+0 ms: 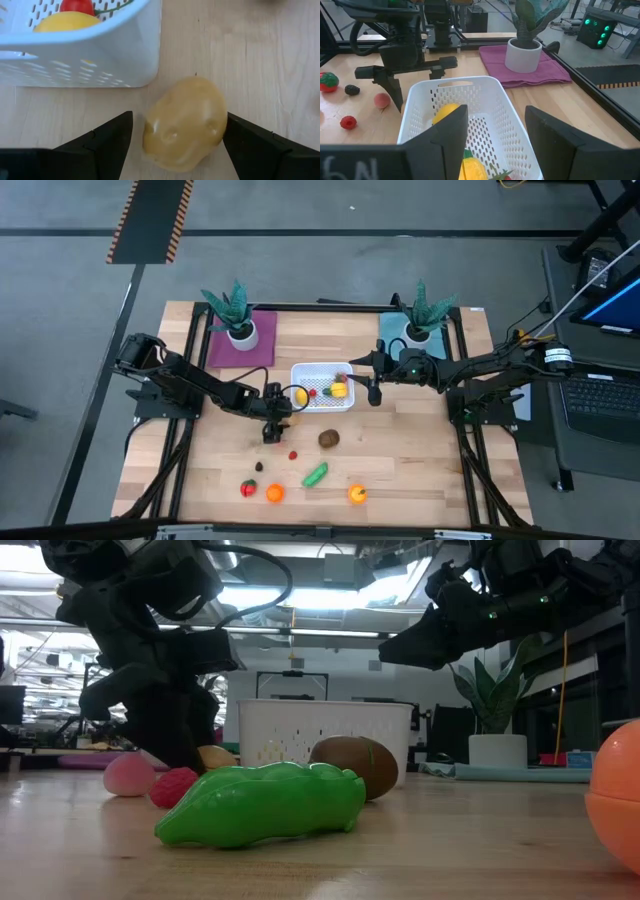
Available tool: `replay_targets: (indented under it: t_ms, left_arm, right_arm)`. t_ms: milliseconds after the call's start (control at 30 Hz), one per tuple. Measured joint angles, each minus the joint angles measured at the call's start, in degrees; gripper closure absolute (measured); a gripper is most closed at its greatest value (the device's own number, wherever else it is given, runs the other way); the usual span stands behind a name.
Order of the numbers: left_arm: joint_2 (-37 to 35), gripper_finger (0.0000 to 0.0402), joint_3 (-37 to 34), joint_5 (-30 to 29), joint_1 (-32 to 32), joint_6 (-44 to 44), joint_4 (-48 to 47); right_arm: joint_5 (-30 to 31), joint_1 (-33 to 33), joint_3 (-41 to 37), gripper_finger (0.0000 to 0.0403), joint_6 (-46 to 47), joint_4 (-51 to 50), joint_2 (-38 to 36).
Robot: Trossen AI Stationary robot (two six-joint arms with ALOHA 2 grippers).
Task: Pick and placing Produce into tupperware
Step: Put the brown potato into the white bin
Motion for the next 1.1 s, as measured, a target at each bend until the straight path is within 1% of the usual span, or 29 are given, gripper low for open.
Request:
replay_targets:
  t_ms: [167, 567, 667, 1100]
  left_arm:
    - [0.00, 0.0120, 0.00, 0.00, 0.10, -0.26, 0.01]
    - [0.00, 0.0180, 0.00, 0.33, 0.13, -2.29, 1.54]
    - [0.00, 0.0192, 0.00, 0.35, 0.13, -4.42, 1.38]
    - [0.00, 0.0197, 0.07, 0.37, 0.11, -5.14, 0.54]
  right_arm:
    - [-0.01, -0.01, 0.00, 0.0203, 0.00, 0.00, 0.00]
    - [-0.01, 0.00, 0.00, 0.0203, 0.00, -0.02, 0.00]
    - [-0.01, 0.00, 0.00, 0.0203, 0.00, -0.02, 0.00]
    - [-0.01, 0.00, 0.00, 0.0203, 0.04, -0.14, 0.00]
